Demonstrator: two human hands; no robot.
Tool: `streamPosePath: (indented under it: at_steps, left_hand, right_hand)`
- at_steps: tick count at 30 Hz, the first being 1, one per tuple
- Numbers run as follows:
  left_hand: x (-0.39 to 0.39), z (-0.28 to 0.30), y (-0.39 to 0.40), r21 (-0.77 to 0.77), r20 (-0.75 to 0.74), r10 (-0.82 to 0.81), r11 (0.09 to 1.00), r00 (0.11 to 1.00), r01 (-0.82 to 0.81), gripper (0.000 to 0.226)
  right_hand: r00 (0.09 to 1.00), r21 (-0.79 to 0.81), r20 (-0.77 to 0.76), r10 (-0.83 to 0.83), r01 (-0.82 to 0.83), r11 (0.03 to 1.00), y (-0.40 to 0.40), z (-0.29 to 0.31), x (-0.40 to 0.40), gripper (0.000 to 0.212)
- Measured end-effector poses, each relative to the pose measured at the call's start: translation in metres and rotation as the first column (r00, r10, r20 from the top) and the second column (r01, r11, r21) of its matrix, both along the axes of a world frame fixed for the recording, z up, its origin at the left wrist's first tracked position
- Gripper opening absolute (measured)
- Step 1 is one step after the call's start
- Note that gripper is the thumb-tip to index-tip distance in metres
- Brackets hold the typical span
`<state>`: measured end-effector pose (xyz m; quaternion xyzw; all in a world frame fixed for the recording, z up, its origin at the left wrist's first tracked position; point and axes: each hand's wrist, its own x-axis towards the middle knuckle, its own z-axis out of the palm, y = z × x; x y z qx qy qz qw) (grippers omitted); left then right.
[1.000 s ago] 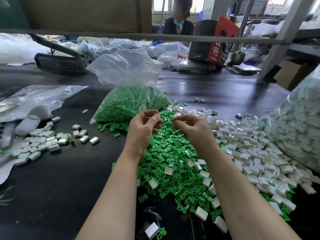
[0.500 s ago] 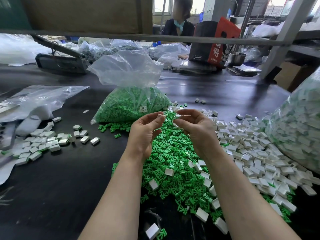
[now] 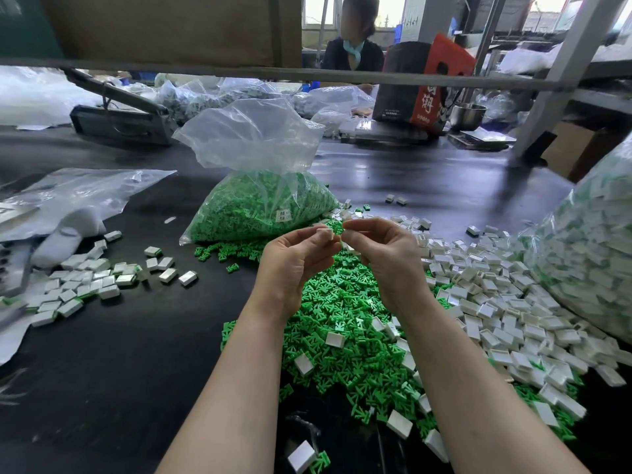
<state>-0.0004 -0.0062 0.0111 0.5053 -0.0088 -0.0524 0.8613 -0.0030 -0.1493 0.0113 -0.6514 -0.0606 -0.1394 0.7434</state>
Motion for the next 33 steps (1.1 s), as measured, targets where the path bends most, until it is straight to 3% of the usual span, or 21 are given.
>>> streamPosePath:
  at_steps: [14, 19, 26, 33]
  left_hand:
    - [0.0015, -0.0016, 0.0023, -0.039, -0.008, -0.001, 0.999, 1.0, 0.0, 0.026]
    - [0.0007, -0.0039, 0.0019, -0.074, -0.025, -0.024, 0.997, 0.999, 0.022, 0.031]
    - [0.003, -0.0033, 0.0053, -0.191, -0.071, -0.062, 0.981, 0.996, 0.048, 0.024]
    - [0.0022, -0.0053, 0.0023, -0.148, -0.054, -0.054, 0.988, 0.997, 0.046, 0.03]
  right_hand:
    - [0.999, -0.134, 0.002, 0.045, -0.044, 0.99, 0.0017, 0.0042, -0.0051, 0.012]
    - [0.998, -0.196, -0.008, 0.056, -0.056, 0.979, 0.0036, 0.0042, -0.0057, 0.026]
    - [0.999, -0.055, -0.027, -0.026, 0.024, 0.998, 0.0022, 0.0025, -0.0034, 0.011]
    - [1.0, 0.035, 0.001, -0.025, 0.025, 0.999, 0.0073, 0.0047, -0.0039, 0.008]
